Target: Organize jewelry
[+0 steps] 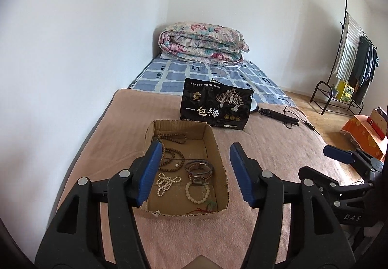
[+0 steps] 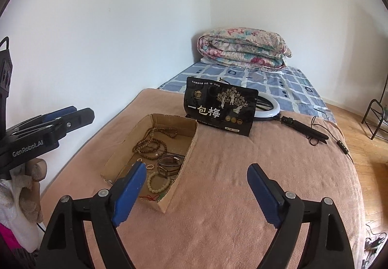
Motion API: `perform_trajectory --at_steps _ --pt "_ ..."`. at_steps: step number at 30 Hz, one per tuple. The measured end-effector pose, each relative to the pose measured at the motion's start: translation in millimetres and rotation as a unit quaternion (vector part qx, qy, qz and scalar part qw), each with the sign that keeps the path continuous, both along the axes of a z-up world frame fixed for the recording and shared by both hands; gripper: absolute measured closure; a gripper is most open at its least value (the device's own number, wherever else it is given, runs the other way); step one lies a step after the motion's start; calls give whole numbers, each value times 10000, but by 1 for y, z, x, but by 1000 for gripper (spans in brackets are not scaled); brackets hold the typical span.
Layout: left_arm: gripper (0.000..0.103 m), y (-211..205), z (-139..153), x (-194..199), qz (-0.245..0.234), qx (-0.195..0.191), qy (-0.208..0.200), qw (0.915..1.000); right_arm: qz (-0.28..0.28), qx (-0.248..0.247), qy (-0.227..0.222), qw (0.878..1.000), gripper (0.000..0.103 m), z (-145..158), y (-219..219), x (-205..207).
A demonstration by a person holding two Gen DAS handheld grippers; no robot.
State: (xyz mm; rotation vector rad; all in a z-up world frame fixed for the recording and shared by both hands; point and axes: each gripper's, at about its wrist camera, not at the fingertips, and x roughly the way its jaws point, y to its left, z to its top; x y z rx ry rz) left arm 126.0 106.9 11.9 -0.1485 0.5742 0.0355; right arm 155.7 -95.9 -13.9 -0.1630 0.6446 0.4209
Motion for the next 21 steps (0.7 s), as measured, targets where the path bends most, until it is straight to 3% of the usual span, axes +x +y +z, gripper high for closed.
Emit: perform_trajectory --at_steps 8,11,19,21 --pt "27 -17 2 -23 105 225 -57 9997 -176 -215 -194 9994 14 2 -14 -7" --pt "23 -24 3 -29 108 381 -104 9992 -266 -215 -296 9990 0 4 -20 -7" --pt "1 -38 6 -40 111 584 -224 9980 -423 -227 -485 9977 0 6 -34 -8" --pt "1 -41 7 -42 156 653 -285 9973 -463 -236 -503 9974 0 5 -36 -6"
